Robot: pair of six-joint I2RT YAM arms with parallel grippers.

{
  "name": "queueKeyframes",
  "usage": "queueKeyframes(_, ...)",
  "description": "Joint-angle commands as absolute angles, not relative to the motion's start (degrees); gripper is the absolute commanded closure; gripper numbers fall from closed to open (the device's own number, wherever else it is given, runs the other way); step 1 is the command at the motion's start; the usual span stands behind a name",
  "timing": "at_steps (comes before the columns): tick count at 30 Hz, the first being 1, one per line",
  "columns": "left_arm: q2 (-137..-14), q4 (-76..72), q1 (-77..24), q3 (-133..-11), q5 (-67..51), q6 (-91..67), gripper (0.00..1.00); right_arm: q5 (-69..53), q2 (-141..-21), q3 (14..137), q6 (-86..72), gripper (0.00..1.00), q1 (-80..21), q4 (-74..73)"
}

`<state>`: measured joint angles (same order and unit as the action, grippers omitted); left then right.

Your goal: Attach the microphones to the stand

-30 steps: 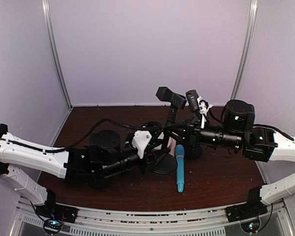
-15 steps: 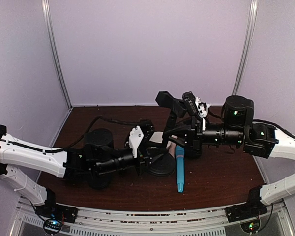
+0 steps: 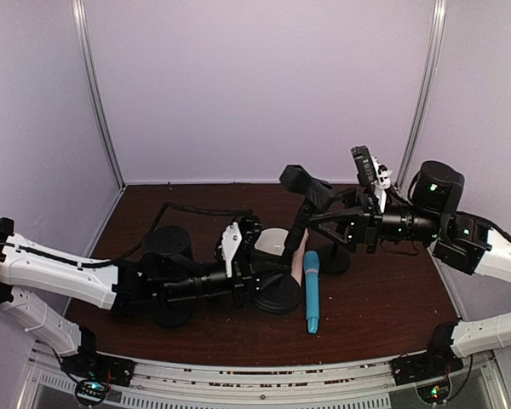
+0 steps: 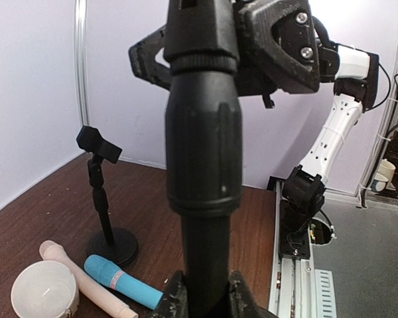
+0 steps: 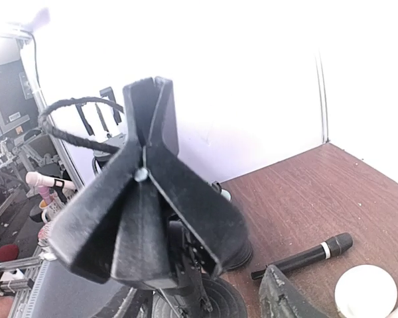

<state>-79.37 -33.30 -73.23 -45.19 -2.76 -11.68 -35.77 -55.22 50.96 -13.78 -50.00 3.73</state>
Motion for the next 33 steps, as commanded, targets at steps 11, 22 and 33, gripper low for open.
queueKeyframes(11,-78.40,-40.37,-73.72,-45.69,9.20,-13.43,1.00,-17.23,-59.87,51.97,-21.44,0.41,-58.60,6.75)
queueKeyframes(22,-78.28,-38.14,-74.87,-46.58,11.55,-11.36,1.00,-12.84,-63.60,54.70,-22.53,0.66,-60.90,7.27)
queueKeyframes(33,-79.20,-28.15,-74.88,-50.61,12.87,-11.73,0.58,-19.95,-63.37,57.25,-14.38,0.96,-61.14,2.02)
